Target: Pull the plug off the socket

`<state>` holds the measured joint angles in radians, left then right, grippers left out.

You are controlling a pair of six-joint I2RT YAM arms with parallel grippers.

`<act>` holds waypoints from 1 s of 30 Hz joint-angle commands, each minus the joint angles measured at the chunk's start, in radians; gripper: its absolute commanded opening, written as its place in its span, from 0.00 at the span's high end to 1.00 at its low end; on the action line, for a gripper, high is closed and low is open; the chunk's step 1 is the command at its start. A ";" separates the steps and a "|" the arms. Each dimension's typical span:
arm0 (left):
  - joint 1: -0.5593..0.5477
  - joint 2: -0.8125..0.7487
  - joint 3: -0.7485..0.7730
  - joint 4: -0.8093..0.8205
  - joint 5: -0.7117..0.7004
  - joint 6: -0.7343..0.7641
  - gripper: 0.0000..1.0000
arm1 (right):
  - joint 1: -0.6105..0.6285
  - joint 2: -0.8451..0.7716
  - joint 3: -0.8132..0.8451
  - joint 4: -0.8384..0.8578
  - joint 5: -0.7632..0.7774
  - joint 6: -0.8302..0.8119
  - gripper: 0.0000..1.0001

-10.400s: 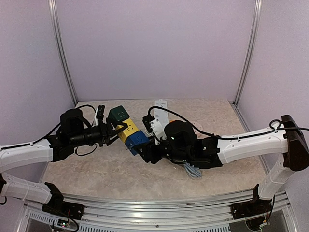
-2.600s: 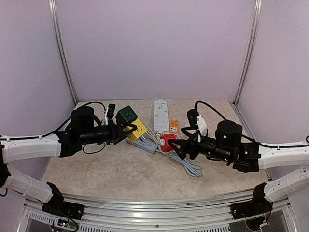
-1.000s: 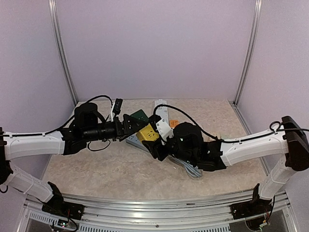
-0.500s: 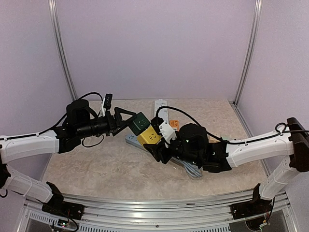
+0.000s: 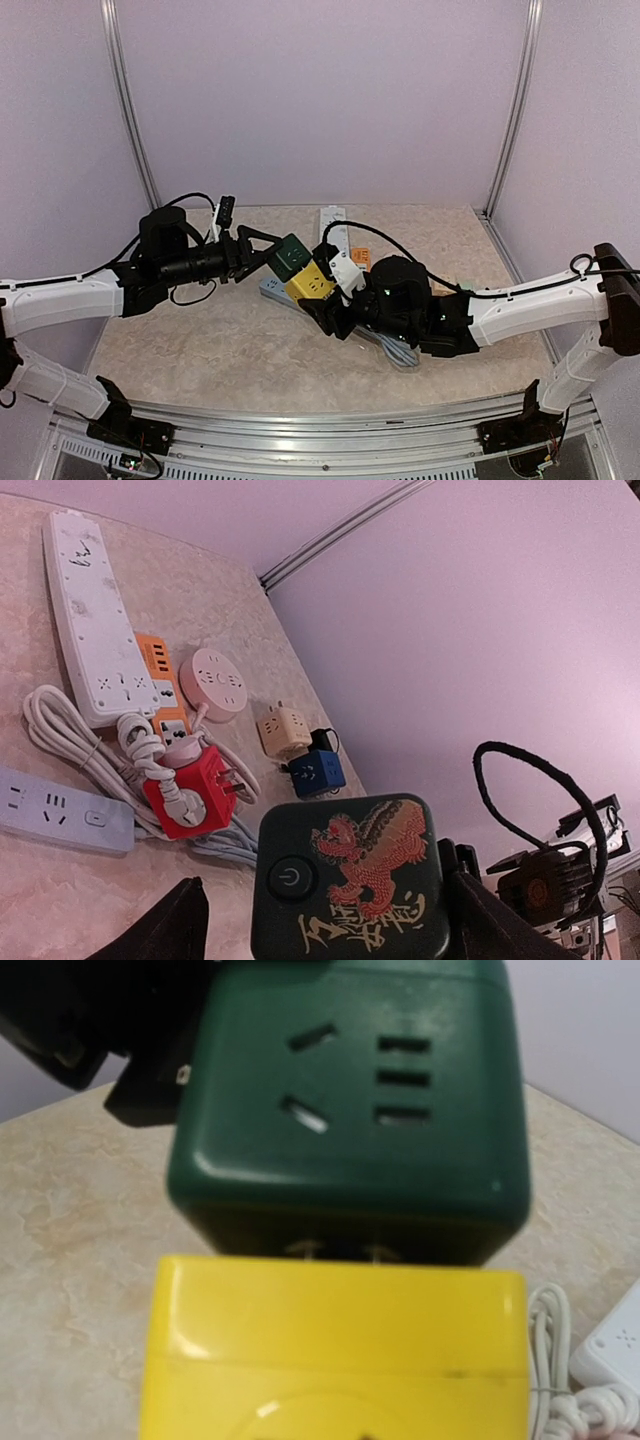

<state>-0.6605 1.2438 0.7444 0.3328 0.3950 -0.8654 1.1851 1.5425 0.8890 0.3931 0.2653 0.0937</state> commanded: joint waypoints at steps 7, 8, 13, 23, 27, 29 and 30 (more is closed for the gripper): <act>-0.001 0.035 0.013 0.007 0.029 0.001 0.27 | 0.010 0.007 0.045 0.043 0.011 -0.010 1.00; -0.001 0.033 0.012 0.008 0.028 0.001 0.30 | 0.011 0.009 0.045 0.043 0.012 -0.011 1.00; -0.001 0.027 0.004 0.012 0.029 -0.003 0.43 | 0.010 0.009 0.046 0.032 0.047 0.011 1.00; 0.001 0.003 0.001 0.000 0.041 0.026 0.58 | -0.006 -0.049 -0.026 0.123 -0.092 0.014 1.00; 0.002 -0.008 0.002 -0.014 0.046 0.043 0.59 | -0.016 -0.064 -0.041 0.147 -0.204 -0.001 1.00; 0.002 -0.012 0.004 -0.021 0.048 0.047 0.60 | -0.018 -0.059 -0.035 0.136 -0.242 -0.015 1.00; 0.003 -0.013 0.004 -0.023 0.046 0.048 0.60 | -0.018 -0.055 -0.031 0.130 -0.252 -0.019 1.00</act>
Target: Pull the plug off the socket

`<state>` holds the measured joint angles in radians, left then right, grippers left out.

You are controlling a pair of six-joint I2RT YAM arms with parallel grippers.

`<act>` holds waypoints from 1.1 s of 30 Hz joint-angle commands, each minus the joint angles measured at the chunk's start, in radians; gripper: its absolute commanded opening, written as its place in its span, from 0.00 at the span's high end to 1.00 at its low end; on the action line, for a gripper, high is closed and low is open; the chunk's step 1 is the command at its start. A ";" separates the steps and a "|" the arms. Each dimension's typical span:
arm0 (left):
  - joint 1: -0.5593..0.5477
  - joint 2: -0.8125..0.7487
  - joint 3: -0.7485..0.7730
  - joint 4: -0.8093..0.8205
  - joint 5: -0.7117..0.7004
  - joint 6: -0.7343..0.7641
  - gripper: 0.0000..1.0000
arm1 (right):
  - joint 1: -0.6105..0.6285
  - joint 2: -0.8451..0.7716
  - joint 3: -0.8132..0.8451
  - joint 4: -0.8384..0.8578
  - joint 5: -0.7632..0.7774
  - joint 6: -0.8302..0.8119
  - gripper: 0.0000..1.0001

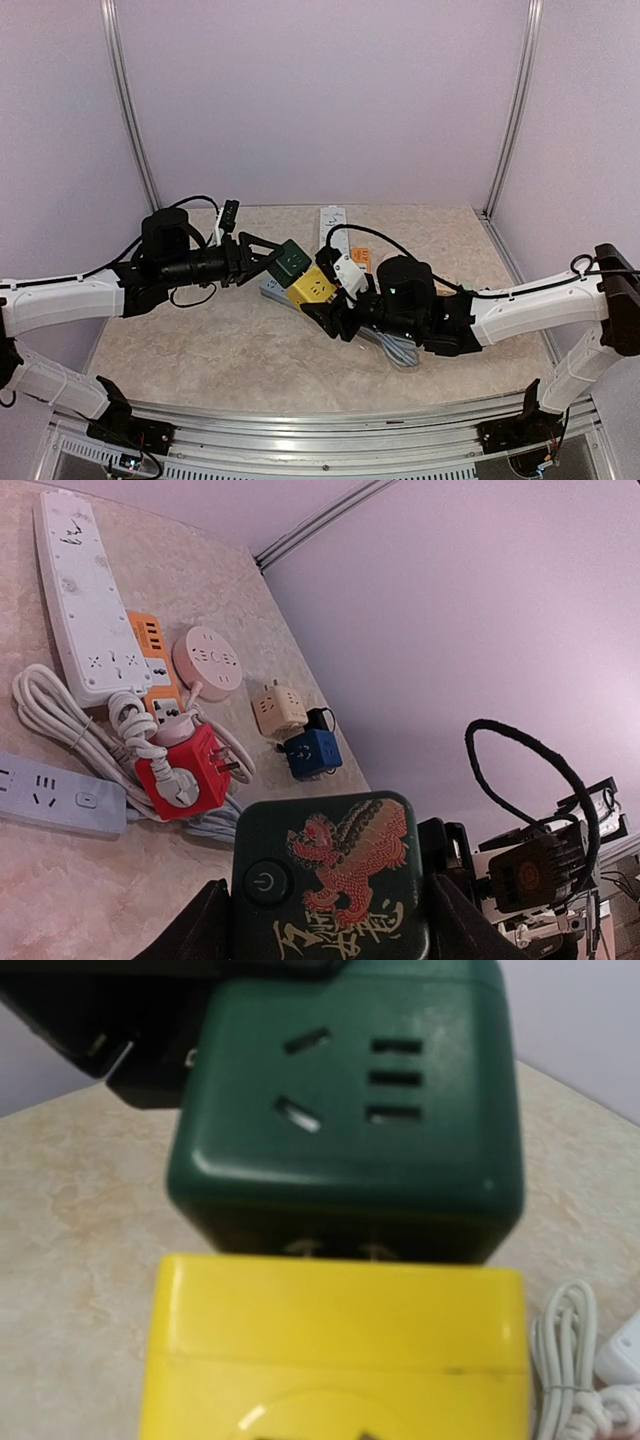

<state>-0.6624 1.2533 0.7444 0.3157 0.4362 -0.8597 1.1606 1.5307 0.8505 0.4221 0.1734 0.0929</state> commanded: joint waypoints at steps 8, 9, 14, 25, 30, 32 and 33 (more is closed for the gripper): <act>0.004 -0.028 -0.003 -0.002 -0.016 0.033 0.61 | 0.009 -0.013 0.067 0.003 -0.062 -0.008 1.00; 0.005 -0.028 -0.005 0.000 -0.020 0.031 0.61 | 0.012 -0.008 0.075 -0.016 -0.034 -0.004 1.00; 0.006 -0.044 -0.020 0.000 -0.059 0.019 0.61 | 0.025 0.021 0.130 -0.124 0.132 0.045 1.00; 0.013 -0.073 -0.033 -0.021 -0.084 0.014 0.62 | 0.028 0.104 0.258 -0.316 0.299 0.137 1.00; 0.018 -0.078 -0.035 -0.029 -0.085 0.014 0.61 | 0.028 0.084 0.222 -0.258 0.249 0.111 1.00; 0.022 -0.081 -0.037 -0.030 -0.085 0.015 0.62 | 0.034 0.070 0.203 -0.227 0.219 0.081 1.00; 0.024 -0.082 -0.037 -0.031 -0.084 0.015 0.62 | 0.039 0.062 0.194 -0.211 0.206 0.059 1.00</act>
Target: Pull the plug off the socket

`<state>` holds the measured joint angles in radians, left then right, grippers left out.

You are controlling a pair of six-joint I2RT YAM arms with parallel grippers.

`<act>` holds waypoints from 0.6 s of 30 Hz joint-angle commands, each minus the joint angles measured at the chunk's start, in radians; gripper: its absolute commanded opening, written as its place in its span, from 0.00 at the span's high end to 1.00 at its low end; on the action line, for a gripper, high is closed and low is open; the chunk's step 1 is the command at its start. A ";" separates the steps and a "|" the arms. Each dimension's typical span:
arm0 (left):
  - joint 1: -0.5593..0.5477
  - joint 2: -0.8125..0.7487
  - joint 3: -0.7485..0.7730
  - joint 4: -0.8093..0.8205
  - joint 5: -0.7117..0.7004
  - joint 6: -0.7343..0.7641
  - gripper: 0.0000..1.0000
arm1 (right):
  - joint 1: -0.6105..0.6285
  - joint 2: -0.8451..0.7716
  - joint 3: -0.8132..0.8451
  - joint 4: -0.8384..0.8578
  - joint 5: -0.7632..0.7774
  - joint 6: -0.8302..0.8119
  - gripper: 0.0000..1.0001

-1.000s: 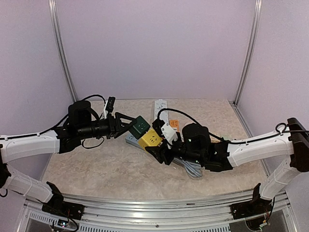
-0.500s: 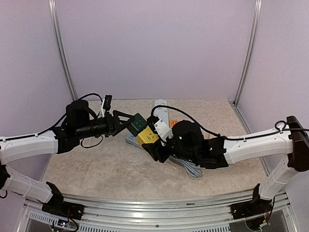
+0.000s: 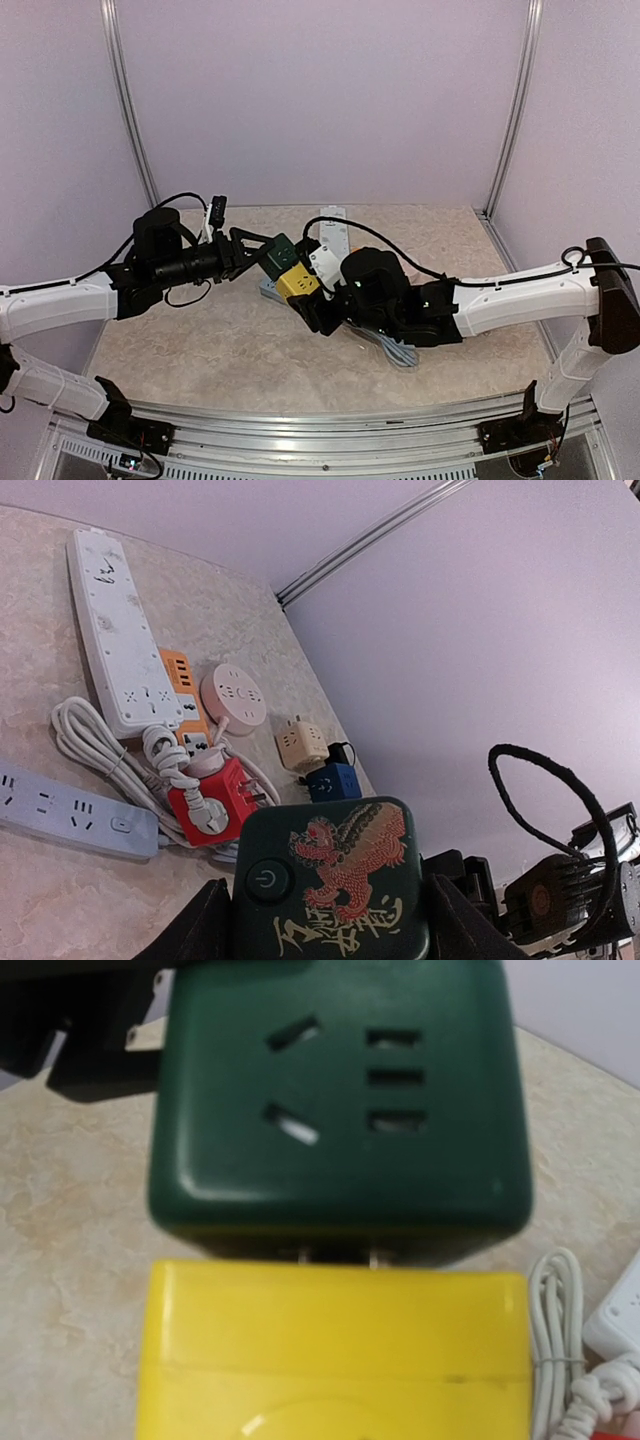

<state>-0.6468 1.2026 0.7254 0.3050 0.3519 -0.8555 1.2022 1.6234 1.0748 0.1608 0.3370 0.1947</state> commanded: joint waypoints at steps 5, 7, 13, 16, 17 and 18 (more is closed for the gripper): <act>0.020 -0.038 -0.020 -0.029 0.015 0.017 0.61 | 0.018 -0.091 -0.103 0.173 -0.080 -0.132 1.00; 0.024 -0.039 -0.022 -0.031 0.023 0.020 0.62 | 0.017 -0.122 -0.149 0.228 -0.137 -0.145 1.00; 0.027 -0.041 -0.018 -0.033 0.040 0.025 0.61 | 0.018 -0.155 -0.171 0.256 -0.158 -0.139 1.00; 0.026 -0.036 -0.012 -0.027 0.062 0.024 0.48 | 0.018 -0.136 -0.146 0.220 -0.100 -0.130 1.00; 0.024 -0.032 -0.009 -0.027 0.066 0.024 0.40 | 0.018 -0.127 -0.136 0.206 -0.077 -0.124 1.00; 0.023 -0.030 -0.008 -0.027 0.066 0.025 0.30 | 0.018 -0.123 -0.127 0.196 -0.058 -0.120 1.00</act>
<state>-0.6472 1.1732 0.7136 0.2817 0.4519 -0.8597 1.2098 1.5269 0.9115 0.3305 0.2417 0.0669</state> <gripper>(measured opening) 0.608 0.618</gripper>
